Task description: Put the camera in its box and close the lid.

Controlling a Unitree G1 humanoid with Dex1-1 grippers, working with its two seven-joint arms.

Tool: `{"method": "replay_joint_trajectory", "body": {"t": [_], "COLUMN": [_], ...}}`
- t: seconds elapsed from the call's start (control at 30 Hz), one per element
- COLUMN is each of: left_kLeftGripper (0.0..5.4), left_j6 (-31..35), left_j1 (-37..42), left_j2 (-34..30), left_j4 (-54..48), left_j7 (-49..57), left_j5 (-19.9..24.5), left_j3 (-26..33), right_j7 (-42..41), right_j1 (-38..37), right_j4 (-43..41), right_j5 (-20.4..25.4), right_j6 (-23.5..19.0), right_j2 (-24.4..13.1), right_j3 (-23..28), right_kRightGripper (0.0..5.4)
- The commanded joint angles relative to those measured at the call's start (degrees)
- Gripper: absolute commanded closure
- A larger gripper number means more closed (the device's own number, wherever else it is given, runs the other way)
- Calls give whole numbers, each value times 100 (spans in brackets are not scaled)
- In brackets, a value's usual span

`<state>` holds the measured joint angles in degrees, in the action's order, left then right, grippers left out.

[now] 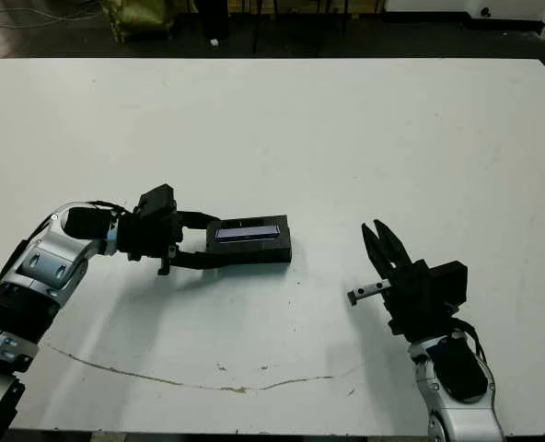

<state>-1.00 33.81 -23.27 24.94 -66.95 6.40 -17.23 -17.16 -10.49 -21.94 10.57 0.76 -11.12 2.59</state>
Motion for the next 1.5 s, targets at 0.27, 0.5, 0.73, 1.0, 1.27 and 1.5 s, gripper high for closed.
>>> {"method": "replay_joint_trajectory", "body": {"t": [0.27, 0.5, 0.73, 1.0, 1.27, 1.5], "left_kLeftGripper": [318, 319, 319, 319, 319, 319], "left_j6": [-106, -287, -291, -395, -349, -560], "left_j1": [72, 198, 247, 332, 498, 680], "left_j2": [-178, -223, -157, -17, 169, 371], "left_j4": [487, 840, 1087, 1351, 1542, 1944], "left_j7": [-4, -130, -196, -106, -107, -289], "left_j5": [-217, -258, -177, -244, -359, -395], "left_j3": [70, 92, 172, 149, 69, 57], "right_j7": [1, -48, 18, -13, 26, 13], "right_j1": [-64, -18, -37, -40, -47, -38], "right_j4": [76, 209, 137, 192, 144, 179], "right_j5": [9, -8, -5, 24, -11, 11], "right_j6": [-59, 133, -16, 37, -32, 8], "right_j2": [-35, -35, -44, -36, -39, -28], "right_j3": [24, 15, 15, 17, 11, 18], "right_kRightGripper": [540, 540, 540, 540, 540, 540]}}
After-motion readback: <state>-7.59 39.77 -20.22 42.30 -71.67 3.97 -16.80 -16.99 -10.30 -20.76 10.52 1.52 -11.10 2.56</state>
